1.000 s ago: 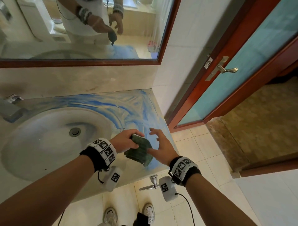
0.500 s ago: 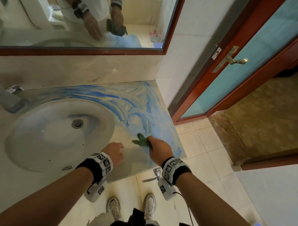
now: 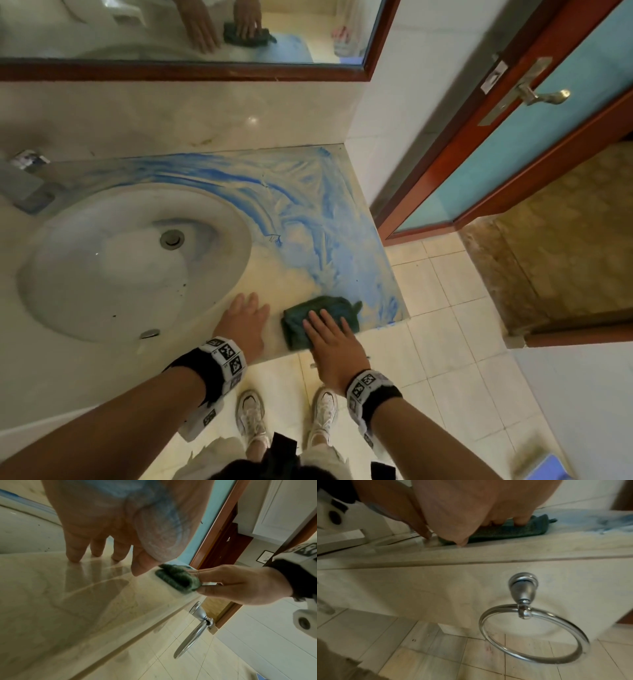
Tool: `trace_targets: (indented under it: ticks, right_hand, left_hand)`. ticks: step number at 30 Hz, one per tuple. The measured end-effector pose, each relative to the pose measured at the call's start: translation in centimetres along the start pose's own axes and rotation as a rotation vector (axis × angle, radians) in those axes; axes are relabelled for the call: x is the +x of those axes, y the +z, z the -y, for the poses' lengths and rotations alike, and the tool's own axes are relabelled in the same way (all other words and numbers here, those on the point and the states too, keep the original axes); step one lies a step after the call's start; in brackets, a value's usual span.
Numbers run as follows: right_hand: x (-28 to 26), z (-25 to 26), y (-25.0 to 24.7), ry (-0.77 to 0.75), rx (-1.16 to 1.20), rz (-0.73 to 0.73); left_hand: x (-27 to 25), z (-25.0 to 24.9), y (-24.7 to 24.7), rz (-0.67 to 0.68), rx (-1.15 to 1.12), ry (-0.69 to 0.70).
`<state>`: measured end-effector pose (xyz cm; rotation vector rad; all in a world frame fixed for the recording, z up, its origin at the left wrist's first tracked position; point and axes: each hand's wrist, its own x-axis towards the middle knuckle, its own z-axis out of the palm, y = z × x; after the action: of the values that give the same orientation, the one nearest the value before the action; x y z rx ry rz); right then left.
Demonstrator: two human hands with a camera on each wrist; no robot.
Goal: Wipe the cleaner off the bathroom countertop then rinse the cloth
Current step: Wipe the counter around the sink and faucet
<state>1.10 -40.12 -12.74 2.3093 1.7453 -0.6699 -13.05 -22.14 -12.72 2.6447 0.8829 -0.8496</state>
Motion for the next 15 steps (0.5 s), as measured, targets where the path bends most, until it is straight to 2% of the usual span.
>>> trace_targets:
  ticks: [3, 6, 10, 13, 15]
  right_hand:
    - [-0.5, -0.6, -0.2, 0.122, 0.041, 0.021]
    - [0.1, 1.3, -0.4, 0.18, 0.073, 0.036]
    - [0.8, 3.1, 0.7, 0.041, 0.039, -0.021]
    - [0.1, 1.1, 0.1, -0.037, 0.013, -0.018]
    - [-0.7, -1.3, -0.3, -0.026, 0.036, 0.0]
  left_hand:
    - [0.0, 0.2, 0.6, 0.003, -0.017, 0.004]
    - [-0.7, -0.4, 0.7, -0.007, -0.061, -0.018]
    - [-0.8, -0.3, 1.4, -0.069, -0.05, -0.006]
    - [-1.0, -0.4, 1.5, -0.062, -0.04, -0.029]
    - [-1.3, -1.2, 1.1, -0.047, -0.082, -0.063]
